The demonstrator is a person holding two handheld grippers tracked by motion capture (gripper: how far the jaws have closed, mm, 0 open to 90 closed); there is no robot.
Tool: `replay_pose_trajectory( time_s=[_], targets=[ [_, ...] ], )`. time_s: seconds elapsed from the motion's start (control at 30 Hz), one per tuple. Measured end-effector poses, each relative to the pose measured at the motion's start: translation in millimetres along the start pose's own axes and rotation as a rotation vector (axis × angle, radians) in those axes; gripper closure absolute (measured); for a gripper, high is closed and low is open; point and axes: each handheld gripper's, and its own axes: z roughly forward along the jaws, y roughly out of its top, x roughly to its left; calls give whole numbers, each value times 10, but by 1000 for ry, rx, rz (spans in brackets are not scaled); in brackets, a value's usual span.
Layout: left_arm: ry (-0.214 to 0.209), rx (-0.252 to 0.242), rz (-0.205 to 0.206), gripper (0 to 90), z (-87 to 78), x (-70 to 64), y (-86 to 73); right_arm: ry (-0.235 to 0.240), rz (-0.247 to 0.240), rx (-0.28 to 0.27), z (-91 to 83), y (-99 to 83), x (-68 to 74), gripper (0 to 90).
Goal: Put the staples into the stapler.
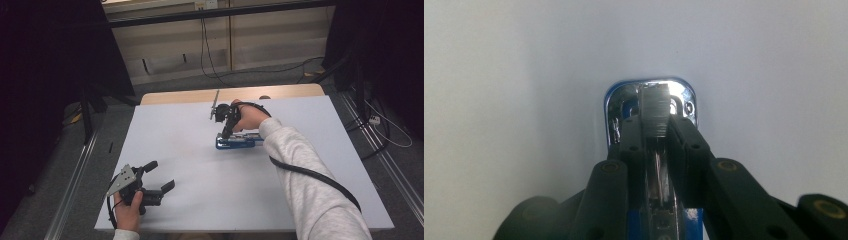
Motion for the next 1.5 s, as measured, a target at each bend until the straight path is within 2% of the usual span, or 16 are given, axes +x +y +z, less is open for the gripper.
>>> replay_pose_trajectory(
  time_s=[0.3,0.37,0.5,0.6,0.83,0.87,0.93,1.03,1.07,1.1,1.2,1.3,1.33,1.4,1.43,1.5],
  targets=[
    [1,0,2,28,-1,1,0,-12,-3,-8,-17,-7,-7,710],
    [-1,-1,1,28,-2,1,1,-9,2,1,-24,-9,1,710],
    [1,-1,2,28,-1,0,1,-8,-7,-17,-13,-19,-6,713],
    [0,0,0,28,0,2,0,-9,0,7,-13,-13,1,740],
    [0,-1,2,28,-1,2,1,-9,-7,10,-25,0,-6,767],
    [0,-2,0,28,-2,2,1,-7,-1,15,-16,2,11,731],
    [0,-3,0,28,-2,2,1,-14,-9,14,-18,1,7,720],
    [1,-3,0,28,-1,4,1,-24,-7,-14,-41,-14,5,678],
    [0,-4,-2,28,0,4,2,-21,10,-27,-49,-26,14,657],
    [2,-3,-2,28,2,5,2,-23,3,-36,-66,-43,11,631],
    [-1,2,-12,28,20,13,9,-27,61,-113,-138,-131,32,549],
    [3,11,-9,28,43,8,21,-39,87,-148,-171,-192,27,516],
    [3,18,-7,28,58,1,30,-41,114,-163,-198,-257,31,469],
    [-7,31,-8,27,94,-6,48,-50,125,-175,-206,-295,25,440],
    [-19,56,-24,27,141,-14,64,-48,158,-194,-225,-375,19,421],
    [-20,63,-19,27,160,-24,71,-56,179,-210,-236,-453,22,389]
  ],
)
